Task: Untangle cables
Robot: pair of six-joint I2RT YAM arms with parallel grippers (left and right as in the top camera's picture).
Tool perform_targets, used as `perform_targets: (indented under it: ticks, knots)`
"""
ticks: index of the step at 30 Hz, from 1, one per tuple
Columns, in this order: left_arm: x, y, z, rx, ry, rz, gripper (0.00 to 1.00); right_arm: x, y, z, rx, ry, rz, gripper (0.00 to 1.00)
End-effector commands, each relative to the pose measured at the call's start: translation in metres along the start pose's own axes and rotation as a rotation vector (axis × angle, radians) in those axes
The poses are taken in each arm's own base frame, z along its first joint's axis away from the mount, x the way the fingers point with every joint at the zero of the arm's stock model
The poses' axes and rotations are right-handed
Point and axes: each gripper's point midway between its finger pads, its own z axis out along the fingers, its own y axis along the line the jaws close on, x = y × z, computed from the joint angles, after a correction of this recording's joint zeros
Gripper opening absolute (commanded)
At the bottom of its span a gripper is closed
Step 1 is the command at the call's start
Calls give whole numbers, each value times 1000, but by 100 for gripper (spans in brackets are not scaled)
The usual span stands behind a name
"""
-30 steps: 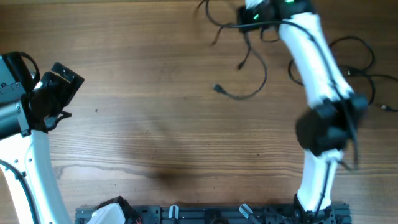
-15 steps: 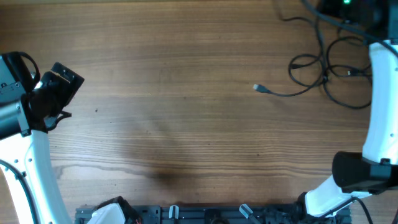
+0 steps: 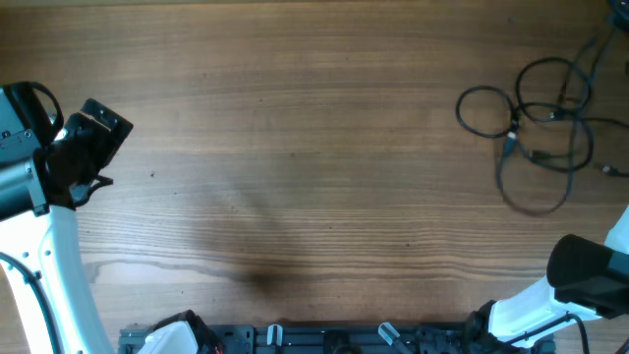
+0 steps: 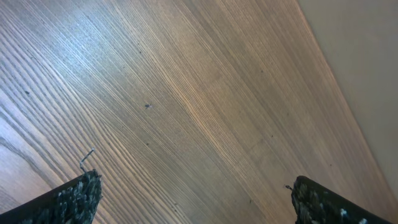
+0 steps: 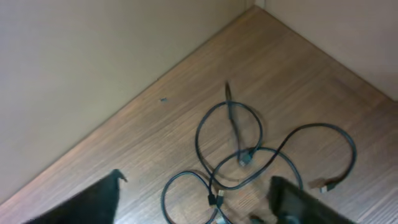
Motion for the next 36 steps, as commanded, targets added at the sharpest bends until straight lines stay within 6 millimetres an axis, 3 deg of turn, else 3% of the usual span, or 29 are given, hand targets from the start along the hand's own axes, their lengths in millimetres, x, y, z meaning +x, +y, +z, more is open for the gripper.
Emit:
perform_targets:
  ticks: [1,3,5,7,13,17,22,25,36]
  knots:
    - [-3,1,-1,-2,-11,-5,100,4,-2,4,20,16,2,92]
    - [-3,1,-1,-2,-11,-5,100,15,17,3,-90,70,-6,92]
    - [-3,1,-1,-2,-11,-5,100,32,55,-5,-303,142,-108,93]
    - [-3,1,-1,-2,-11,-5,100,47,81,-15,-408,184,-181,94]
    - [-3,1,-1,-2,-11,-5,100,95,150,-73,-574,200,-449,100]
    - [-3,1,-1,-2,-11,-5,100,114,152,-112,-554,196,-521,100]
    - [-3,1,-1,-2,-11,-5,100,125,128,-158,-558,208,-511,100]
    - [-3,1,-1,-3,-12,-5,100,129,116,-174,-535,219,-455,100]
    - [-3,1,-1,-2,-11,-5,100,129,109,-167,-486,230,-451,99]
